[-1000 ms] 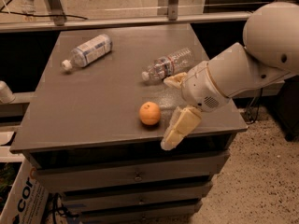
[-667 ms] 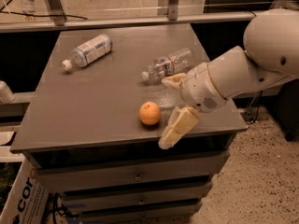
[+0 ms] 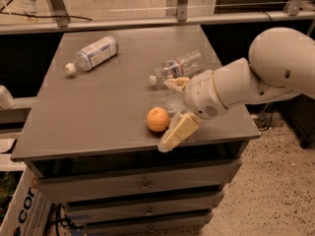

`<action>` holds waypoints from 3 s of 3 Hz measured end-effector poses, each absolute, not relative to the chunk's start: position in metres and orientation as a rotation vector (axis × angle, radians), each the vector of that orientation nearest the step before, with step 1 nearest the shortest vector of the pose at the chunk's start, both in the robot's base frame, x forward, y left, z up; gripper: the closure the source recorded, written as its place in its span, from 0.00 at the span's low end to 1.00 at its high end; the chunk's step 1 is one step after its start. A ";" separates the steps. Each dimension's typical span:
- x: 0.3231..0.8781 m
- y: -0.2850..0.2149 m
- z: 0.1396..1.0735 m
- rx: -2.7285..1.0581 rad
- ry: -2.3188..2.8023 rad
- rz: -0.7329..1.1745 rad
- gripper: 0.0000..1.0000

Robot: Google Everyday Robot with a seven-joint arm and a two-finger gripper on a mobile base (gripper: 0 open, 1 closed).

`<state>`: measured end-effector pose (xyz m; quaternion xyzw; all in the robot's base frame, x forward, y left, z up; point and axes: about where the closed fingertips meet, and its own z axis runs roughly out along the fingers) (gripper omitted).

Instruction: Move orange near blue plastic bottle

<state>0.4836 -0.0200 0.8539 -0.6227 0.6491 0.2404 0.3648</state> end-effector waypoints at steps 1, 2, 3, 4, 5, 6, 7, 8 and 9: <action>0.491 -0.018 0.848 -1.581 1.647 0.614 0.00; 0.494 -0.016 0.838 -1.569 1.644 0.623 0.00; 0.493 -0.012 0.836 -1.565 1.624 0.639 0.18; 0.494 -0.011 0.834 -1.557 1.623 0.653 0.41; 0.493 -0.010 0.833 -1.551 1.624 0.662 0.64; 0.495 -0.006 0.844 -1.533 1.621 0.674 0.87; 0.509 0.008 0.876 -1.509 1.621 0.637 1.00; 0.529 0.035 0.901 -1.483 1.634 0.607 1.00; 0.550 0.076 0.913 -1.447 1.664 0.606 1.00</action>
Offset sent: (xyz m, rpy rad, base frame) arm 0.0147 0.0031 -0.0297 0.0526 -0.0099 -0.0226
